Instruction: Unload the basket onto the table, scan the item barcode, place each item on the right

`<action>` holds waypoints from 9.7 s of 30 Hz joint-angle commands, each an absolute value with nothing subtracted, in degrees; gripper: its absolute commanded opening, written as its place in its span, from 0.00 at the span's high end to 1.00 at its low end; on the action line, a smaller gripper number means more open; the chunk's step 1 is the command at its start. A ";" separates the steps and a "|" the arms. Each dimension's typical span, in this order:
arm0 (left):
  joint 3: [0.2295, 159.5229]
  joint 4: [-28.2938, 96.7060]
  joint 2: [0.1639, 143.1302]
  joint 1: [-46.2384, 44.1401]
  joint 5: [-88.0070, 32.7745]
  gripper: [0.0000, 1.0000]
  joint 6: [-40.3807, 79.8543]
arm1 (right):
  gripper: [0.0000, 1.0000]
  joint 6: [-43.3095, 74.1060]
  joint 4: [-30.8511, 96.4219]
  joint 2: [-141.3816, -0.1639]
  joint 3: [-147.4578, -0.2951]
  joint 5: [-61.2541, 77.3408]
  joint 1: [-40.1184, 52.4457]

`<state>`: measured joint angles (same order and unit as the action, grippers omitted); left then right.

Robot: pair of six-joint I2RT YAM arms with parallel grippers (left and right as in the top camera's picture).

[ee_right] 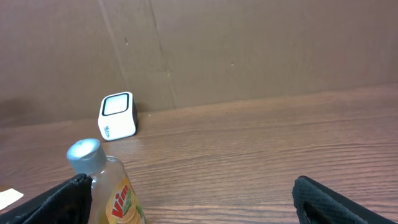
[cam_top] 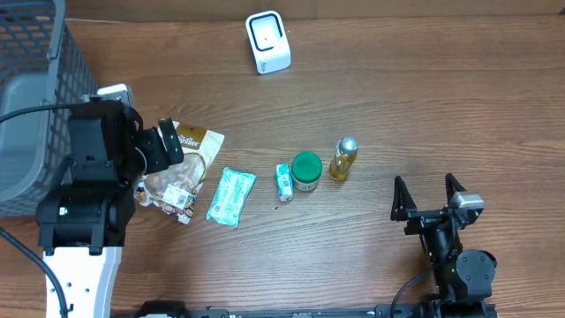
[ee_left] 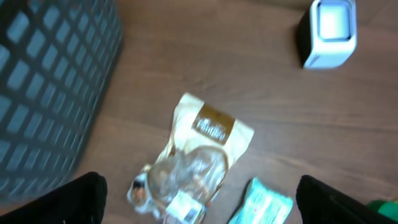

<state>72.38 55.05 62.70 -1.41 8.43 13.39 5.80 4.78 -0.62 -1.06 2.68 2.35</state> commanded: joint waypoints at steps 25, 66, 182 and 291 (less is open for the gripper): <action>72.69 56.95 76.09 -1.15 9.41 0.00 13.30 | 0.00 6.00 4.64 -0.16 -0.45 2.44 2.66; 72.90 58.67 46.83 -1.10 15.62 0.00 14.76 | 0.00 6.00 4.64 -0.16 -0.45 2.44 2.66; 72.90 66.08 43.86 -1.10 18.44 0.00 14.81 | 0.00 11.11 4.23 -0.16 -0.49 6.50 2.68; 72.90 66.08 43.86 -1.10 18.44 0.01 14.81 | 0.14 30.22 68.82 -90.56 -85.45 -4.86 24.43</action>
